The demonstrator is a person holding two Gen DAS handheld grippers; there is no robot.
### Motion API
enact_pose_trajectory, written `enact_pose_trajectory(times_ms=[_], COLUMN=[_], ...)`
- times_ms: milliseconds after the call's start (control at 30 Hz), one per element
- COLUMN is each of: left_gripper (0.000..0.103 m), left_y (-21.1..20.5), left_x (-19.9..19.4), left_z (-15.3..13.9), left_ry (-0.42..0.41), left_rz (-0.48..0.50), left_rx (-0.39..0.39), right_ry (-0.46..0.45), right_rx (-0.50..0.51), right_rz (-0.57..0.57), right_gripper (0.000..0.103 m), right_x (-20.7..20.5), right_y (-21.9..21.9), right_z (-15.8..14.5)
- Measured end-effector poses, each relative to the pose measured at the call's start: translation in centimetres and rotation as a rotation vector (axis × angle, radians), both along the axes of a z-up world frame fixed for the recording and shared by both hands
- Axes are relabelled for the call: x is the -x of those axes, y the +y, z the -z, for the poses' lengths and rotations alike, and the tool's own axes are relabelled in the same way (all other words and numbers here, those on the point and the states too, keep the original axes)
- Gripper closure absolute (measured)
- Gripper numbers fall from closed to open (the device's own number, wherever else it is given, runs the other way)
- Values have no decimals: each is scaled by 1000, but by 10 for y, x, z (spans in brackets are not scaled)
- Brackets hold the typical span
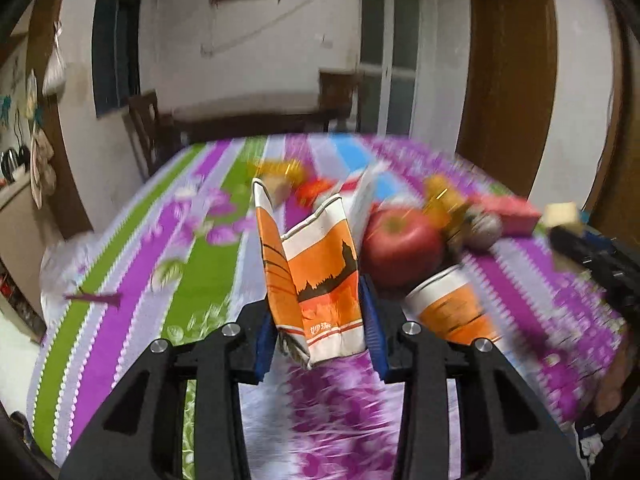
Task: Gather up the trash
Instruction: 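Grasp the tan sponge with the right tool while the left tool lifts the orange wrapper, then carry the orange wrapper and sponge to the green bin and open both tools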
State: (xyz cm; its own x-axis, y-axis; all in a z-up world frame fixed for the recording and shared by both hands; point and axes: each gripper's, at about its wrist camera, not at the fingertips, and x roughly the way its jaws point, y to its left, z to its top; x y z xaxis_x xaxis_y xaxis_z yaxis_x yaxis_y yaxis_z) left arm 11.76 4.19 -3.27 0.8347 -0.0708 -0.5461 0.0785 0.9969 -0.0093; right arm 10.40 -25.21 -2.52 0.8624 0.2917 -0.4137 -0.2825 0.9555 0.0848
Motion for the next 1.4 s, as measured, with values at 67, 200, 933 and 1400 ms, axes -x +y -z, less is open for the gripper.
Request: enact_pose_trajectory(times_ms=[67, 200, 933, 1400], left_gripper=[67, 67, 67, 67], left_y=[-12, -35, -166, -317], left_x=[8, 17, -14, -53], left_z=[-13, -27, -49, -48], left_ry=[-56, -130, -173, -69], left_rz=[3, 15, 264, 570], left_rx=[2, -1, 48, 90], right_ry=[-21, -49, -84, 27], right_rx=[13, 22, 68, 98], right_rz=[14, 38, 307, 566], right_gripper=[67, 67, 67, 67], right_x=[3, 8, 29, 42], right_y=[2, 4, -133, -339], right_z=[-6, -17, -64, -68])
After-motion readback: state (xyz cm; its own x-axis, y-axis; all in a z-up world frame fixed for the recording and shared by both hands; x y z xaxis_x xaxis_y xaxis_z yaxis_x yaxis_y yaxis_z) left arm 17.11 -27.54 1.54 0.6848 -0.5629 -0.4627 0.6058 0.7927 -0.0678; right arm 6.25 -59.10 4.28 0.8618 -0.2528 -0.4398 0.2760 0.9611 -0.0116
